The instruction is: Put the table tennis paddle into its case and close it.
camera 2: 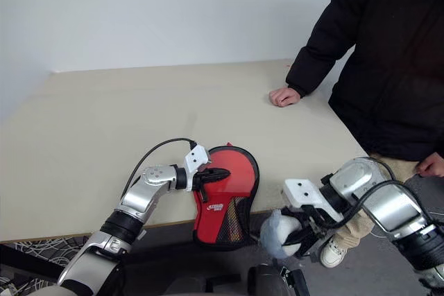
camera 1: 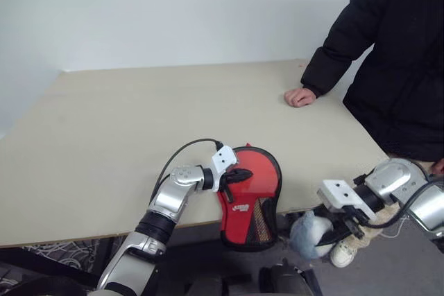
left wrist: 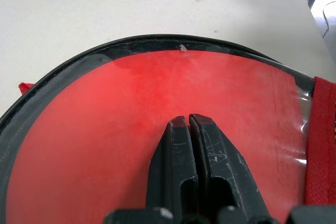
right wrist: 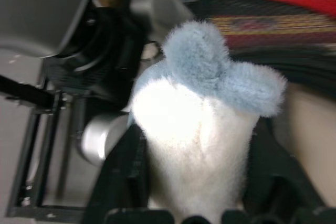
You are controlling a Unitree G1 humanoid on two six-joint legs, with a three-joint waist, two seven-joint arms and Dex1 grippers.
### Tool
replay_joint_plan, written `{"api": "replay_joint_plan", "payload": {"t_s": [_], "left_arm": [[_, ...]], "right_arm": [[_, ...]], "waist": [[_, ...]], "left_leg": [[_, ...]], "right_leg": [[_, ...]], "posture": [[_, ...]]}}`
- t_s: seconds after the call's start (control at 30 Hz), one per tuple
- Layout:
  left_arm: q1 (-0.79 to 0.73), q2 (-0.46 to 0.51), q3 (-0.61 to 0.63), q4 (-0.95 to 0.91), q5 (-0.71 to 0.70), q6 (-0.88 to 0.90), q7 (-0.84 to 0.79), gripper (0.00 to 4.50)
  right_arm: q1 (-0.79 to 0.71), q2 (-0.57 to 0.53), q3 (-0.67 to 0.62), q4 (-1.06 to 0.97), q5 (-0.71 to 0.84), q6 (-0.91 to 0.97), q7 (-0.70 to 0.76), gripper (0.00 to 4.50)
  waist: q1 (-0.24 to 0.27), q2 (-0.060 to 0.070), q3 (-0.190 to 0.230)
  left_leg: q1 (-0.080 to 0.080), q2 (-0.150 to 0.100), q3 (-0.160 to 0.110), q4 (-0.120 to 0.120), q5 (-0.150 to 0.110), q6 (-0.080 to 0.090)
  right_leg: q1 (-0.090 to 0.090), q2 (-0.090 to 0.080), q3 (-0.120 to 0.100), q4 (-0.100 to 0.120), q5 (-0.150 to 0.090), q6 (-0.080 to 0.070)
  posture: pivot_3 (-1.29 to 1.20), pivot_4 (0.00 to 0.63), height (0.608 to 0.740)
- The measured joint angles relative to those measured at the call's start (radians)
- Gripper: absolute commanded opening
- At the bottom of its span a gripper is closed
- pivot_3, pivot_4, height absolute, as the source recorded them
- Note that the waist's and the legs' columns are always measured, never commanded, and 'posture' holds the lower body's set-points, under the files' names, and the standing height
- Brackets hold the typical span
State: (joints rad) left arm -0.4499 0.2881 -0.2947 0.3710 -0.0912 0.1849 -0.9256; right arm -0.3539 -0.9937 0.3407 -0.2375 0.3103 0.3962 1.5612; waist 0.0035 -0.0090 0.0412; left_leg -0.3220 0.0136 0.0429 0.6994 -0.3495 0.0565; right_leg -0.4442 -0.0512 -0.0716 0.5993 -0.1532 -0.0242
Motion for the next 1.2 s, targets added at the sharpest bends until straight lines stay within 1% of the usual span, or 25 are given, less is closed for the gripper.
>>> {"api": "replay_joint_plan", "payload": {"t_s": [0.17, 0.3, 0.5, 0.53, 0.57, 0.6, 0.63, 0.73, 0.77, 0.8, 0.87, 0.9, 0.93, 0.97, 1.0, 1.07, 1.2], "left_arm": [[0.008, 0.023, 0.008, -0.017, 0.000, 0.001, 0.000, 0.00], [0.038, 0.064, 0.031, -0.065, -0.005, 0.016, -0.001, 0.00], [0.103, 0.119, 0.075, -0.150, -0.034, 0.060, 0.000, 0.00], [0.128, 0.138, 0.090, -0.178, -0.043, 0.072, 0.000, 0.40], [0.139, 0.149, 0.097, -0.193, -0.047, 0.079, 0.000, 0.47], [0.163, 0.163, 0.112, -0.227, -0.056, 0.092, 0.000, 0.81], [0.189, 0.180, 0.127, -0.263, -0.071, 0.108, 0.001, 1.03], [0.275, 0.223, 0.189, -0.362, -0.103, 0.151, 0.013, 1.90], [0.306, 0.236, 0.212, -0.394, -0.115, 0.161, 0.022, 2.09], [0.343, 0.243, 0.245, -0.443, -0.130, 0.171, 0.033, 2.41], [0.386, 0.247, 0.300, -0.517, -0.170, 0.187, 0.051, 2.87], [0.413, 0.249, 0.343, -0.569, -0.202, 0.202, 0.064, 3.22], [0.437, 0.254, 0.381, -0.613, -0.225, 0.217, 0.079, 3.40], [0.460, 0.260, 0.418, -0.654, -0.245, 0.232, 0.094, 3.73], [0.481, 0.267, 0.457, -0.687, -0.265, 0.245, 0.109, 3.92], [0.524, 0.273, 0.531, -0.739, -0.295, 0.270, 0.140, 4.48], [0.611, 0.274, 0.643, -0.803, -0.326, 0.304, 0.204, 4.48]], "right_arm": [[-0.125, 0.057, -0.007, 0.121, -0.013, -0.004, -0.019, 4.42], [-0.233, 0.119, -0.015, 0.239, -0.043, -0.020, -0.058, 4.47], [-0.316, 0.201, -0.024, 0.357, -0.082, -0.045, -0.122, 4.47], [-0.325, 0.225, -0.026, 0.377, -0.087, -0.046, -0.143, 4.50], [-0.325, 0.235, -0.028, 0.383, -0.088, -0.046, -0.154, 4.50], [-0.329, 0.255, -0.029, 0.389, -0.095, -0.046, -0.173, 4.50], [-0.333, 0.276, -0.029, 0.395, -0.101, -0.046, -0.191, 4.50], [-0.340, 0.326, -0.034, 0.428, -0.116, -0.046, -0.247, 4.50], [-0.342, 0.346, -0.040, 0.441, -0.116, -0.046, -0.266, 4.50], [-0.345, 0.367, -0.044, 0.453, -0.118, -0.046, -0.289, 4.50], [-0.346, 0.393, -0.049, 0.465, -0.119, -0.046, -0.319, 4.50], [-0.347, 0.412, -0.052, 0.466, -0.119, -0.044, -0.337, 4.50], [-0.347, 0.429, -0.055, 0.466, -0.118, -0.042, -0.353, 4.50], [-0.347, 0.441, -0.056, 0.465, -0.116, -0.038, -0.366, 4.50], [-0.346, 0.453, -0.060, 0.465, -0.115, -0.034, -0.379, 4.50], [-0.342, 0.474, -0.070, 0.462, -0.113, -0.020, -0.403, 4.50], [-0.319, 0.517, -0.083, 0.441, -0.104, 0.010, -0.437, 4.50]], "waist": [[-0.001, 0.000, 0.000], [-0.001, 0.000, 0.000], [-0.001, 0.001, 0.000], [-0.002, 0.001, 0.000], [-0.001, 0.001, 0.000], [-0.001, 0.001, 0.000], [-0.002, 0.001, 0.000], [-0.005, 0.002, 0.000], [-0.006, 0.002, 0.000], [-0.006, 0.002, 0.001], [-0.004, 0.002, 0.001], [-0.002, 0.002, 0.001], [-0.002, 0.002, 0.001], [-0.002, 0.002, 0.001], [-0.002, 0.002, 0.001], [-0.002, 0.002, 0.001], [-0.001, 0.003, 0.001]], "left_leg": [[0.000, 0.001, 0.001, 0.000, 0.000, 0.000], [0.000, 0.001, 0.001, 0.000, 0.000, 0.000], [-0.001, 0.001, 0.002, 0.000, 0.000, 0.000], [-0.001, 0.001, 0.002, 0.000, 0.000, 0.000], [-0.001, 0.001, 0.002, 0.000, 0.000, 0.000], [-0.001, 0.000, 0.002, 0.000, 0.000, 0.000], [-0.001, 0.001, 0.003, 0.000, 0.000, 0.000], [-0.004, 0.000, 0.003, 0.000, 0.000, 0.000], [-0.004, 0.000, 0.004, 0.000, 0.000, -0.001], [-0.005, 0.000, 0.004, 0.000, 0.000, -0.001], [-0.006, 0.000, 0.003, 0.000, 0.000, -0.001], [-0.007, -0.001, 0.003, 0.000, 0.000, 0.000], [-0.007, -0.001, 0.003, 0.000, 0.000, 0.000], [-0.007, -0.001, 0.004, 0.000, 0.000, 0.000], [-0.007, -0.001, 0.004, 0.000, 0.000, 0.000], [-0.006, -0.001, 0.003, 0.000, 0.000, 0.000], [-0.006, -0.002, 0.003, 0.000, 0.000, 0.000]], "right_leg": [[-0.001, 0.001, 0.001, 0.001, 0.000, 0.000], [-0.002, 0.001, 0.001, 0.003, 0.000, 0.000], [-0.003, 0.001, 0.002, 0.004, 0.000, 0.000], [-0.003, 0.001, 0.003, 0.004, 0.000, 0.000], [-0.004, 0.001, 0.003, 0.004, 0.000, 0.000], [-0.005, 0.000, 0.003, 0.005, 0.000, 0.000], [-0.007, 0.001, 0.004, 0.006, 0.000, 0.000], [-0.012, 0.000, 0.005, 0.007, 0.001, -0.001], [-0.013, 0.000, 0.005, 0.007, 0.001, -0.001], [-0.013, 0.000, 0.005, 0.007, 0.001, -0.002], [-0.014, -0.001, 0.005, 0.007, 0.002, -0.003], [-0.015, -0.001, 0.005, 0.007, 0.002, -0.003], [-0.015, -0.001, 0.005, 0.007, 0.002, -0.003], [-0.015, -0.001, 0.005, 0.007, 0.002, -0.003], [-0.015, -0.001, 0.005, 0.007, 0.002, -0.003], [-0.015, -0.001, 0.005, 0.007, 0.002, -0.003], [-0.014, -0.001, 0.005, 0.007, 0.002, -0.003]], "posture": [[0.00, 0.000, 0.740], [0.00, 0.000, 0.740], [0.00, 0.000, 0.740], [0.00, 0.000, 0.740], [0.00, 0.000, 0.740], [0.00, 0.000, 0.740], [0.00, 0.000, 0.740], [0.00, 0.000, 0.740], [0.00, 0.000, 0.740], [0.00, 0.000, 0.740], [0.00, 0.000, 0.740], [0.00, 0.000, 0.740], [0.00, 0.000, 0.740], [0.00, 0.000, 0.740], [0.00, 0.000, 0.740], [0.00, 0.000, 0.740], [0.00, 0.000, 0.740]]}}
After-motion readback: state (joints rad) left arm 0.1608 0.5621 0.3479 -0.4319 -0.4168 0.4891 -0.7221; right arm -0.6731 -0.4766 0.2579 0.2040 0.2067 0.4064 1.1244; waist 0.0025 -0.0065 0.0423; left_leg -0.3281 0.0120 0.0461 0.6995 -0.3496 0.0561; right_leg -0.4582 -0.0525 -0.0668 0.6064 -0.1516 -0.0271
